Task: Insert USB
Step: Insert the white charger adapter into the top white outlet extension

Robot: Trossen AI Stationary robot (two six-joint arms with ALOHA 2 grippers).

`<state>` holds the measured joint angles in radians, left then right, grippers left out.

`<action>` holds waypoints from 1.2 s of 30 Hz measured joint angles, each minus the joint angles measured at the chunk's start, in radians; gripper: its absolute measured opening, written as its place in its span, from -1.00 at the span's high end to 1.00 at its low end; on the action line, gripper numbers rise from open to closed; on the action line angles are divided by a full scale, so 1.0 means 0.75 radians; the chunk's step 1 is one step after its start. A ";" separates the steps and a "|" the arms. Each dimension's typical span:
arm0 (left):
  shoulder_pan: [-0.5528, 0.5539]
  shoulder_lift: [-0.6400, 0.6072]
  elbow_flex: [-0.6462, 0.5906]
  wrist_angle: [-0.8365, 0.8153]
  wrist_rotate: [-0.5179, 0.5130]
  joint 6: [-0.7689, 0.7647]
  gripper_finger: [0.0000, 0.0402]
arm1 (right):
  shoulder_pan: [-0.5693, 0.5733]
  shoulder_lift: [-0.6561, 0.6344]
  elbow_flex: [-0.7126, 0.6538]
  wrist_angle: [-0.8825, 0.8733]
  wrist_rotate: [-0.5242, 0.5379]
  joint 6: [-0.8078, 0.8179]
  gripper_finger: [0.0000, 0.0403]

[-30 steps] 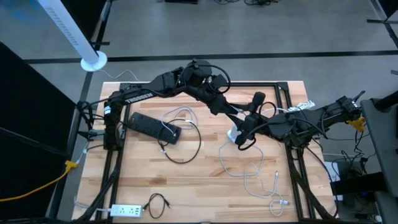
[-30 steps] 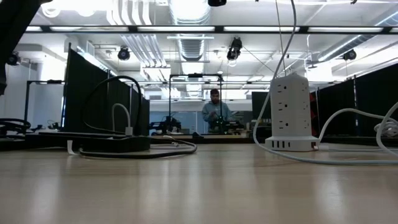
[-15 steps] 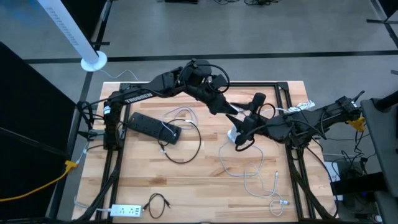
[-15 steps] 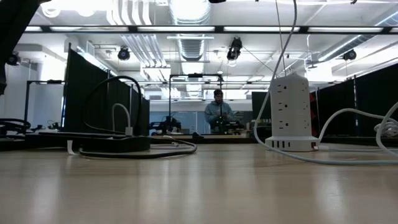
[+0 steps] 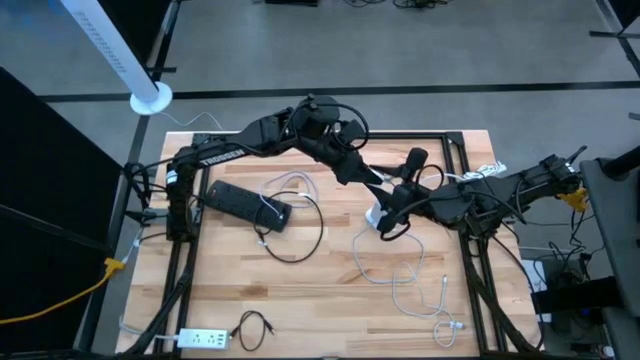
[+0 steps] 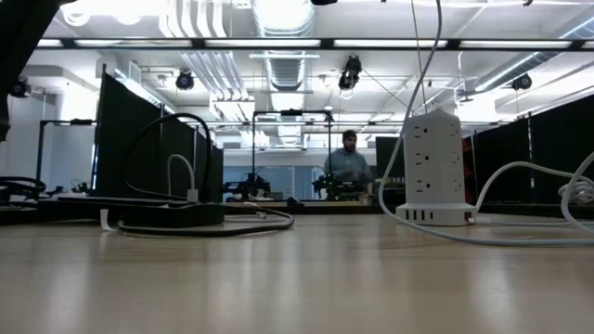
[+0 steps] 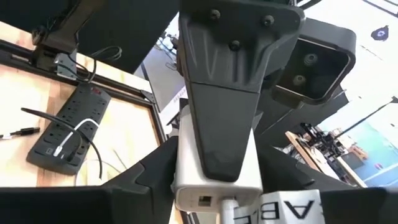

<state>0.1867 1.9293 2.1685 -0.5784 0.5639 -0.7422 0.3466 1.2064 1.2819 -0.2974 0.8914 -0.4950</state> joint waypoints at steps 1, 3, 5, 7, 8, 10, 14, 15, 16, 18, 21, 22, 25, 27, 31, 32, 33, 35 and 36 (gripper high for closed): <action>0.000 0.000 0.000 -0.001 0.000 0.000 0.38 | 0.000 0.000 0.000 0.001 -0.006 0.003 0.24; 0.001 0.000 0.000 -0.001 0.000 0.001 0.38 | 0.000 0.000 0.000 0.002 -0.008 0.007 0.28; 0.001 0.000 0.000 -0.001 0.000 0.001 0.38 | 0.000 0.000 0.000 0.003 -0.011 0.006 0.28; 0.002 0.000 0.000 -0.002 0.000 0.001 0.38 | 0.000 0.000 0.000 0.003 -0.011 0.011 0.28; 0.002 0.000 0.000 -0.002 0.000 0.001 0.38 | 0.000 0.000 0.000 0.003 -0.012 0.015 0.28; 0.002 0.000 0.000 -0.003 0.001 0.000 0.38 | 0.000 0.000 0.000 0.002 -0.026 0.017 0.27; 0.002 0.000 0.000 -0.003 -0.001 0.001 0.38 | 0.000 -0.001 0.000 0.013 -0.048 0.036 0.11; 0.002 0.000 0.000 -0.003 -0.003 0.001 0.38 | 0.000 -0.001 0.000 0.013 -0.048 0.040 0.08; 0.002 0.000 0.000 -0.003 -0.006 0.001 0.38 | 0.000 -0.001 0.000 0.015 -0.050 0.041 0.05; 0.002 0.000 0.000 -0.002 -0.007 0.001 0.38 | 0.000 -0.001 0.000 0.016 -0.051 0.041 0.01; 0.002 0.000 0.000 -0.002 -0.007 0.001 0.38 | 0.000 -0.001 0.000 0.015 -0.051 0.041 0.00; 0.002 0.000 0.000 -0.002 -0.007 0.001 0.38 | 0.000 -0.001 0.000 0.015 -0.050 0.041 0.01; 0.002 0.000 0.000 -0.002 -0.007 0.001 0.38 | 0.000 -0.001 0.000 0.024 -0.040 0.042 0.12; 0.002 0.000 0.000 -0.003 -0.007 0.001 0.38 | 0.000 -0.001 0.000 0.025 -0.026 0.041 0.26; 0.002 0.001 0.000 -0.001 -0.011 0.002 0.38 | 0.000 -0.001 0.002 -0.007 -0.011 0.059 0.29; 0.002 0.002 0.000 0.000 -0.011 0.005 0.38 | 0.000 -0.001 0.003 -0.020 -0.010 0.068 0.29; 0.002 0.002 0.000 0.002 -0.012 0.011 0.38 | 0.000 -0.001 0.003 -0.029 -0.007 0.070 0.29; 0.002 0.003 0.000 0.007 -0.012 0.023 0.38 | 0.000 -0.001 0.003 -0.030 0.010 0.079 0.29; 0.002 0.003 0.000 0.008 -0.012 0.024 0.38 | 0.000 -0.001 0.003 -0.030 0.014 0.084 0.29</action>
<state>0.1883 1.9312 2.1685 -0.5720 0.5548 -0.7242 0.3466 1.2060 1.2839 -0.3199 0.9017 -0.4320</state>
